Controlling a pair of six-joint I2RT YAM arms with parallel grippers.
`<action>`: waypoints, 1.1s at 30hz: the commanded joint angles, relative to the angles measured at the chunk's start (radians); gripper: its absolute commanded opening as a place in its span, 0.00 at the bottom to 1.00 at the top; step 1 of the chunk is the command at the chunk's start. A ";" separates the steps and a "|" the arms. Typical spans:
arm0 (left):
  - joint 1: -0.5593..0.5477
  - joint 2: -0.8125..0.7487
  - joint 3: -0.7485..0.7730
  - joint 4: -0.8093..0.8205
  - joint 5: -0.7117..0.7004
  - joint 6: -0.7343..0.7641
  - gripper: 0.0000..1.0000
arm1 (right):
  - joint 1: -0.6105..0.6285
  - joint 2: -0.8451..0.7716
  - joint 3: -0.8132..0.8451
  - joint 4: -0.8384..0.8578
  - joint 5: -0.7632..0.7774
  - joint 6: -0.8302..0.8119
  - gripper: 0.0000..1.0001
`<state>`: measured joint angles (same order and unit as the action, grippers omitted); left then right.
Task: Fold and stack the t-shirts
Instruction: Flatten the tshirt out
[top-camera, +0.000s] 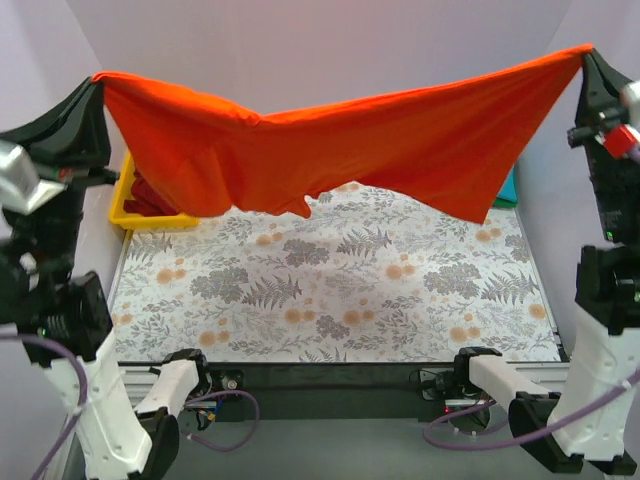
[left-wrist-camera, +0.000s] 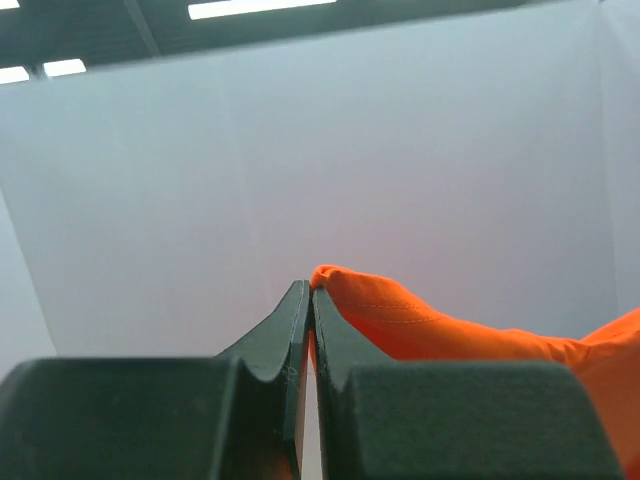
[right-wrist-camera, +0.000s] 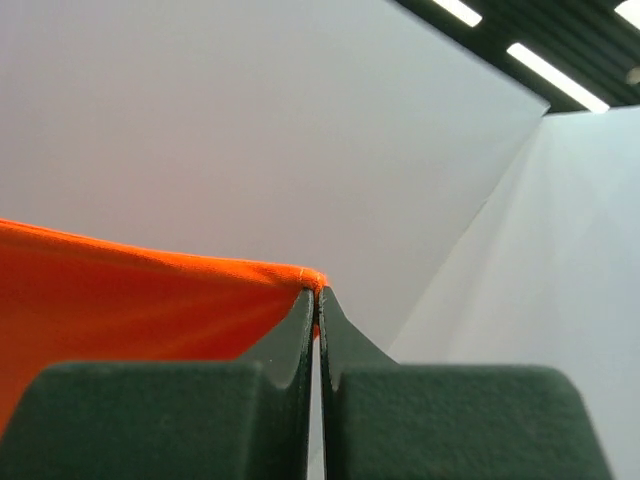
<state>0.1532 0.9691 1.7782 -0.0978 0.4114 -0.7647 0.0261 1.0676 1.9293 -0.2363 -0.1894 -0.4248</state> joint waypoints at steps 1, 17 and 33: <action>0.005 -0.046 0.059 -0.025 -0.045 0.073 0.00 | -0.006 -0.073 -0.013 0.120 0.057 -0.031 0.01; 0.003 -0.007 -0.098 -0.129 -0.011 0.087 0.00 | -0.006 -0.032 -0.252 0.173 -0.056 -0.072 0.01; -0.003 0.357 -0.706 0.085 0.122 0.105 0.00 | 0.032 0.306 -0.811 0.364 -0.187 -0.164 0.01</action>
<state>0.1532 1.1980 1.0489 -0.1413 0.5503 -0.6910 0.0460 1.2823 1.1088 -0.0235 -0.3923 -0.5579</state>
